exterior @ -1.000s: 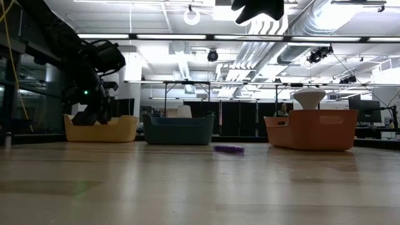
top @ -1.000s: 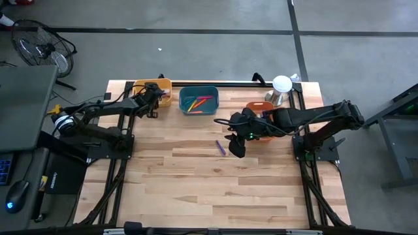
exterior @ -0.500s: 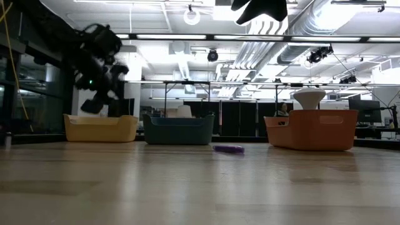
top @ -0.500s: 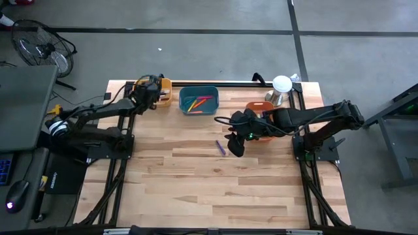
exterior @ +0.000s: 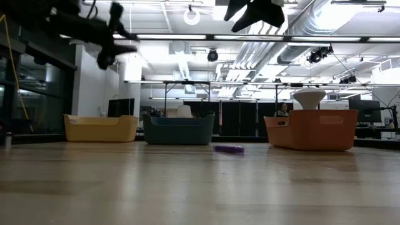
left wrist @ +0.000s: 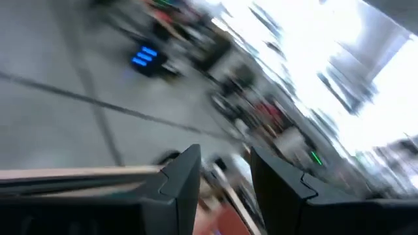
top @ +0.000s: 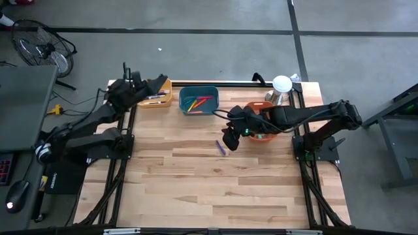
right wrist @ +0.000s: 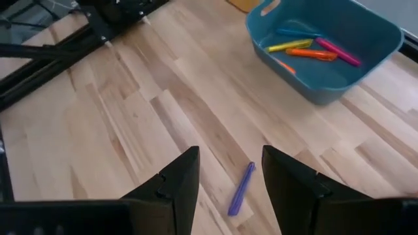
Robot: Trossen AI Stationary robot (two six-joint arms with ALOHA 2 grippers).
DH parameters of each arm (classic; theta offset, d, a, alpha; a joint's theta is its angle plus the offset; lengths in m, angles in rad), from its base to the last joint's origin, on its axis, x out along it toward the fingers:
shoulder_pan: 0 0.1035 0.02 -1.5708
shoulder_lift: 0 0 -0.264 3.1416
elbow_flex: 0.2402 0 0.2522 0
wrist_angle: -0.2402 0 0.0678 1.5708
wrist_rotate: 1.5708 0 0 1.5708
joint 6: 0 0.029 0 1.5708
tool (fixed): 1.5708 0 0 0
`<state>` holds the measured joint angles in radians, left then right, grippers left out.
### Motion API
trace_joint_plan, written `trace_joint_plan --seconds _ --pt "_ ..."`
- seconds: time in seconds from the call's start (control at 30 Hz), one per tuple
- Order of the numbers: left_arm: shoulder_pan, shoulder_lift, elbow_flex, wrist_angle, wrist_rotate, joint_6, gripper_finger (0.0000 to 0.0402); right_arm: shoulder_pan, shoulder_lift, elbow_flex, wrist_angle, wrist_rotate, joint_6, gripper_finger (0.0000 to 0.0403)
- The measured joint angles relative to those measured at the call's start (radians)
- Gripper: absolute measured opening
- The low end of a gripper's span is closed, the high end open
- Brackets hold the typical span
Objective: Pick & Place Markers
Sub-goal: Put the purple pen into the blue bin
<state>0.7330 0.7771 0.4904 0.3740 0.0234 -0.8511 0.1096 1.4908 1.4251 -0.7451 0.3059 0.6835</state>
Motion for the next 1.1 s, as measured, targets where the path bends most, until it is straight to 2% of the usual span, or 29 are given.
trace_joint_plan --seconds 0.13,0.3,0.4,0.47,0.67,0.8,0.93,1.1 --pt "-0.001 -0.093 0.0 -0.01 0.212 0.088 0.0131 -0.013 0.006 -0.001 0.055 -0.028 -0.008 0.0154" --pt "0.0 -0.173 0.0 -0.011 0.428 0.104 0.0131 -0.021 0.018 -0.001 0.101 -0.069 -0.018 0.0153" --pt "-0.001 -0.211 0.0 -0.013 0.536 0.085 0.0131 -0.025 0.037 0.0 0.134 -0.093 -0.028 0.0153" --pt "-0.008 -0.239 0.0 -0.019 0.572 0.065 0.0131 -0.025 0.055 0.0 0.144 -0.107 -0.029 0.0153" --pt "-0.144 -0.343 0.0 -0.105 0.494 0.087 0.0131 -0.025 0.108 0.0 0.147 -0.112 0.037 0.0153" --pt "-0.298 -0.394 0.0 -0.203 0.352 0.153 0.0131 -0.03 0.141 0.0 0.15 -0.106 0.083 0.0153" --pt "-0.468 -0.395 0.0 -0.312 0.195 0.234 0.0131 -0.043 0.163 0.0 0.16 -0.118 0.111 0.0152" --pt "-0.676 -0.391 0.0 -0.342 0.002 0.336 0.0131 -0.066 0.168 0.001 0.182 -0.13 0.125 0.0138"
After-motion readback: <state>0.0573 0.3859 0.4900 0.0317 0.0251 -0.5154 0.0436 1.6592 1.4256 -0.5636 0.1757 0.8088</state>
